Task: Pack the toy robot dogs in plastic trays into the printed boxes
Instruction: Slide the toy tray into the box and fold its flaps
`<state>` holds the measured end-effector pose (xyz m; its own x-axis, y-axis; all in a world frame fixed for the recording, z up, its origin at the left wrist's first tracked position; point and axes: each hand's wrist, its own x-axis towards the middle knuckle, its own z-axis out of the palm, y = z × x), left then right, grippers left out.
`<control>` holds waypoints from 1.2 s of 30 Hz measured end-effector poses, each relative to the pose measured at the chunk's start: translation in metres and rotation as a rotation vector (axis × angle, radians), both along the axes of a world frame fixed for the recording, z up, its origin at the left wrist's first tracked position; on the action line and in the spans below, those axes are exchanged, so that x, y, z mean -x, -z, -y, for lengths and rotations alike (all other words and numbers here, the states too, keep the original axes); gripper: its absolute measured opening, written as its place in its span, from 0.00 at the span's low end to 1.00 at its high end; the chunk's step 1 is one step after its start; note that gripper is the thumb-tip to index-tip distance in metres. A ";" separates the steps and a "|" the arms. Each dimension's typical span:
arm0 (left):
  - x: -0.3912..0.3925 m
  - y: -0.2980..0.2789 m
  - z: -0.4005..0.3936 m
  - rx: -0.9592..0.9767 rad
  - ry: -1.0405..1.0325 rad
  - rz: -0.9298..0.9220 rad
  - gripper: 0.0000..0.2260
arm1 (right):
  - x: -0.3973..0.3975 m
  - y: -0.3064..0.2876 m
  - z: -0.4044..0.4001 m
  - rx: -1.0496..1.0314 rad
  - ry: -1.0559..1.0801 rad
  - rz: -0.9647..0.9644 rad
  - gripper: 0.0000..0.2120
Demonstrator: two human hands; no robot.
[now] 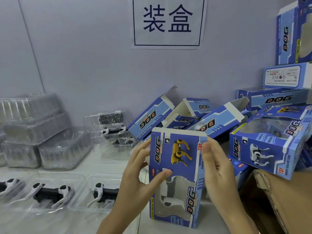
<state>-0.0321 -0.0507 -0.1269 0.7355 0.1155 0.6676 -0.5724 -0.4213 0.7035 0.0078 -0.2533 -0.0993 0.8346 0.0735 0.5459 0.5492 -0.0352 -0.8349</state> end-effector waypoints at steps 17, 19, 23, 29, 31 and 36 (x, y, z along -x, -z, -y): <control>0.001 0.005 0.006 0.014 0.098 -0.005 0.25 | 0.007 0.014 -0.009 0.089 -0.021 0.115 0.17; 0.003 0.006 0.005 0.040 0.081 -0.048 0.31 | 0.006 0.017 -0.010 0.077 -0.042 0.076 0.20; 0.006 0.000 0.008 0.140 0.079 -0.082 0.44 | 0.003 0.022 -0.004 0.037 -0.066 -0.028 0.33; 0.011 0.002 0.020 0.078 -0.144 -0.013 0.43 | 0.007 0.014 -0.008 -0.060 0.192 -0.060 0.29; 0.013 0.003 0.024 0.022 -0.250 0.037 0.42 | 0.014 0.010 -0.009 -0.041 0.270 -0.070 0.24; 0.020 0.000 0.028 -0.126 -0.265 0.072 0.34 | 0.040 0.012 -0.022 -0.056 0.115 -0.056 0.25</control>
<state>-0.0525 -0.0791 -0.1274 0.6411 0.2101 0.7381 -0.4771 -0.6442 0.5978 -0.0325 -0.2311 -0.1115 0.8652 -0.0533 0.4986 0.4965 -0.0479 -0.8667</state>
